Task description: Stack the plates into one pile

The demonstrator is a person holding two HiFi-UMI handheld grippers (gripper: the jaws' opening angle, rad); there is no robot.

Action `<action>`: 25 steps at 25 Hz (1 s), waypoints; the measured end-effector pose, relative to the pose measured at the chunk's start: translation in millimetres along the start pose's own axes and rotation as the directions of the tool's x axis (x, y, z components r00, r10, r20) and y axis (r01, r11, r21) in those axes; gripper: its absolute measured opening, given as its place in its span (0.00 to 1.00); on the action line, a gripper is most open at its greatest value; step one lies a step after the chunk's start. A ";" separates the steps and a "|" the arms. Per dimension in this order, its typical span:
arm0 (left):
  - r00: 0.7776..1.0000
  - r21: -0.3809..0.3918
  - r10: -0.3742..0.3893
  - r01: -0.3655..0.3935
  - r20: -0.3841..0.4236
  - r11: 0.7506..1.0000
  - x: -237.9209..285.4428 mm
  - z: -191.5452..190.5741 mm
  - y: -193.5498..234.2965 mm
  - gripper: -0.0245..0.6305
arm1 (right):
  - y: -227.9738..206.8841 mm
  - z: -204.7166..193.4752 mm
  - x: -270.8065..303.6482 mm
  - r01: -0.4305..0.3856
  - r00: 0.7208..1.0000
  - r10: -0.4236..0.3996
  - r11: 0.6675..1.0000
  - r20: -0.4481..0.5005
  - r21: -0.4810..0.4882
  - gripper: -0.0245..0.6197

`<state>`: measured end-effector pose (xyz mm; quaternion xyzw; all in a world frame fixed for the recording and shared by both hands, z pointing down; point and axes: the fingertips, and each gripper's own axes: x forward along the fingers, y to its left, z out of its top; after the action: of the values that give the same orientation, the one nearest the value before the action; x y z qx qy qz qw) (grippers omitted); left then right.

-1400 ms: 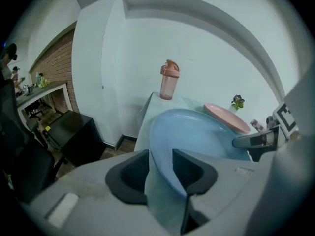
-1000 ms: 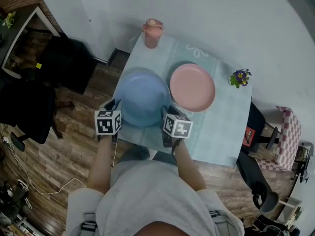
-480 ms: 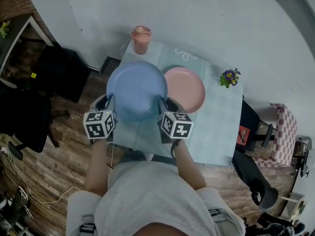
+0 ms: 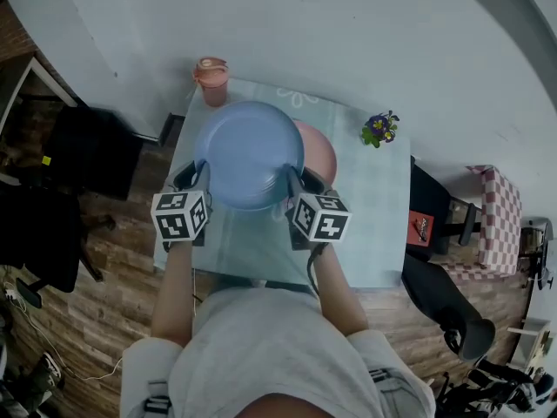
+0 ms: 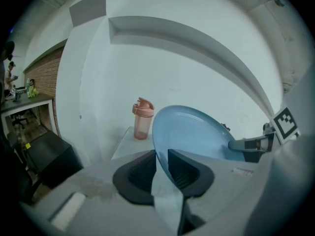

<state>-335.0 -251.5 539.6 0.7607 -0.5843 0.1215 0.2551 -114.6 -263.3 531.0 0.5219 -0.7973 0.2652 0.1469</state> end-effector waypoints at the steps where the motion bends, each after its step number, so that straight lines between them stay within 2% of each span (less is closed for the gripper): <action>1: 1.000 0.009 -0.011 0.011 -0.002 1.000 4.8 2.9 -7.7 0.17 | -7.6 2.6 -3.8 0.011 1.000 -0.011 1.000 0.006 0.006 0.16; 13: 0.991 0.046 -0.119 0.122 -0.068 0.991 60.0 2.3 -87.3 0.17 | -93.0 6.3 -35.5 0.126 0.992 -0.127 0.989 0.006 0.072 0.16; 25: 0.974 0.043 -0.128 0.138 -0.187 0.989 99.3 -34.0 -113.7 0.17 | -142.4 -31.9 -26.5 0.181 0.979 -0.168 0.977 -0.115 0.115 0.16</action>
<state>-194.5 -294.4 588.2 0.7906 -0.5023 0.1902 0.2941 24.5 -269.7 581.8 0.5834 -0.7215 0.3276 0.1782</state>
